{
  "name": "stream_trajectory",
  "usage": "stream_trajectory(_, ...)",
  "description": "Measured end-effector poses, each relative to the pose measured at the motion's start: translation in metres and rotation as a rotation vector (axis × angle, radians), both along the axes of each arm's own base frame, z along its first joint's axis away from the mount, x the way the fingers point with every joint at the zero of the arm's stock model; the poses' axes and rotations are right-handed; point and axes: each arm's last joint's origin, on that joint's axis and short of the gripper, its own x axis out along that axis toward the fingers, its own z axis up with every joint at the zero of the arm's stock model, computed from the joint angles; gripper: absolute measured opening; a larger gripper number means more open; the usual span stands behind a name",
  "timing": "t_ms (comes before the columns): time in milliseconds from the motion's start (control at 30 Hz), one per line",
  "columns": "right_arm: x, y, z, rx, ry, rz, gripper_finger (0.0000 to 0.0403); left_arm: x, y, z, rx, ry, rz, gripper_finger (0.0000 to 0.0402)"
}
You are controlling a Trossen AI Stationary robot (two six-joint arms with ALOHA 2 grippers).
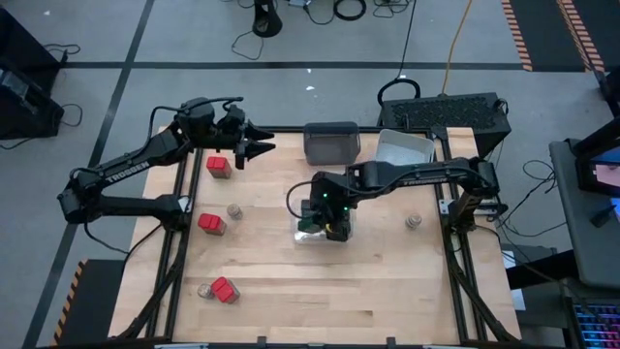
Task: Sort spices by type
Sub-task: Put the black seasoning can into the transparent bin
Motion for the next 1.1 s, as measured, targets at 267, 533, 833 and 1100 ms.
stream_trajectory(267,0.005,-0.001,-0.012,-0.026,0.043,-0.023,0.0093,0.0,0.001,0.0,-0.044,0.001,0.056,0.0223)
stream_trajectory(533,0.012,-0.003,-0.025,-0.041,0.075,-0.117,0.0093,0.0,0.0,0.0,0.011,0.005,0.03,0.0223)
stream_trajectory(833,0.023,-0.003,-0.046,-0.019,0.128,-0.206,0.0093,0.003,-0.005,0.0,0.001,-0.001,-0.056,0.0223)
stream_trajectory(1100,0.024,-0.003,-0.049,0.006,0.145,-0.256,0.0101,0.003,-0.007,-0.001,-0.016,-0.007,-0.131,0.0223)
